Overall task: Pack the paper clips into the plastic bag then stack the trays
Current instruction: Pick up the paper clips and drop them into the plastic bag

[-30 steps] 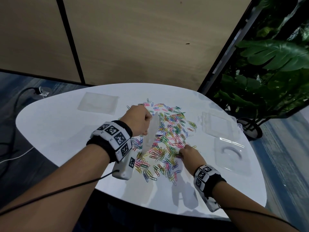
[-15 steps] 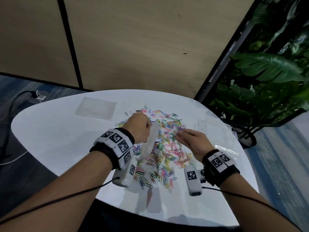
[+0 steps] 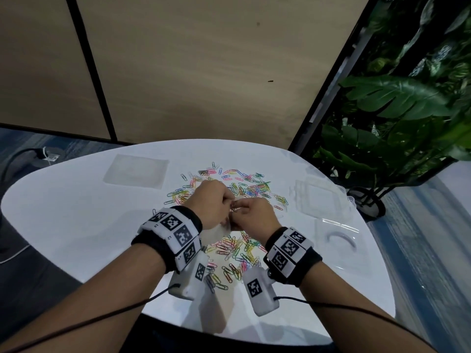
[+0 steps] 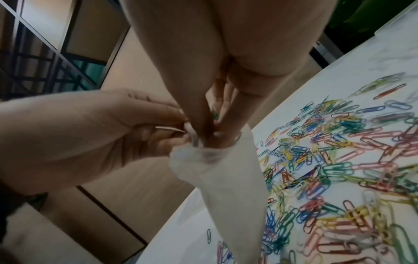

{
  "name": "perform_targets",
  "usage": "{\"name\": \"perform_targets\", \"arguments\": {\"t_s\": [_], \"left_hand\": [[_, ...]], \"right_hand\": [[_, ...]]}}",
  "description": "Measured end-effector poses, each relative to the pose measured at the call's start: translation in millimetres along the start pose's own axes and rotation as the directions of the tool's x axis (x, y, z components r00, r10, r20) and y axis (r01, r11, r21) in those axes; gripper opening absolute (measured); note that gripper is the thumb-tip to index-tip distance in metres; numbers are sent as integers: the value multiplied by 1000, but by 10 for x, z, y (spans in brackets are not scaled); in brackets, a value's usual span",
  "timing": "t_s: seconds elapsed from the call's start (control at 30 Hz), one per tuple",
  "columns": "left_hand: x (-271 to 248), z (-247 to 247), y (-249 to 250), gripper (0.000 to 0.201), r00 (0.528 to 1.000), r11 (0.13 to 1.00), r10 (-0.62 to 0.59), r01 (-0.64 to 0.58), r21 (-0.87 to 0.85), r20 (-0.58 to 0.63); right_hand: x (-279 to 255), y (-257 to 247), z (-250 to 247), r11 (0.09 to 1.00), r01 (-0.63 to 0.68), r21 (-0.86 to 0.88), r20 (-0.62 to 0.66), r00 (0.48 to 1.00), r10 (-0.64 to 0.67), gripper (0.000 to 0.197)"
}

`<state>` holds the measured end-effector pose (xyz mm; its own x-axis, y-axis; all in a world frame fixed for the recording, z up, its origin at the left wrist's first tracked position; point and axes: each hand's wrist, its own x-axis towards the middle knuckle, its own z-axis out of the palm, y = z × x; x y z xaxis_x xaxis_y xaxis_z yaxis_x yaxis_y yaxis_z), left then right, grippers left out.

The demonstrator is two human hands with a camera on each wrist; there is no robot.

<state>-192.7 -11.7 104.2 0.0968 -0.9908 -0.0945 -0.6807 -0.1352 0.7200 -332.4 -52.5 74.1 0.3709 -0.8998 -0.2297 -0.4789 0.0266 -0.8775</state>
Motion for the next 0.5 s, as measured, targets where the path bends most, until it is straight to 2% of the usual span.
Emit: {"name": "perform_targets", "arguments": {"t_s": [0.13,0.27,0.33,0.37,0.43,0.5], "left_hand": [[-14,1,15,30,999,1000,19,-19,-4,36],[-32,-5,28,29,999,999,-6,7,-33,42],[-32,-11,16,31,1000,1000,-15,16,-24,25],[-25,-17,2,31,1000,999,-22,22,-26,8],[-2,-30,-34,30,999,999,-37,36,-34,-32],[10,-52,-52,28,997,998,-54,51,-40,-62]], "right_hand": [[0,-52,-30,952,96,-289,-38,993,-111,24],[25,-95,-55,933,162,-323,-1,985,-172,24],[12,-132,-85,894,233,-384,103,973,-209,25],[10,-143,-116,904,249,-347,155,966,-206,25],[-2,-172,-216,982,179,-51,196,966,-166,22],[32,-129,-400,975,89,202,136,984,-118,18]]}}
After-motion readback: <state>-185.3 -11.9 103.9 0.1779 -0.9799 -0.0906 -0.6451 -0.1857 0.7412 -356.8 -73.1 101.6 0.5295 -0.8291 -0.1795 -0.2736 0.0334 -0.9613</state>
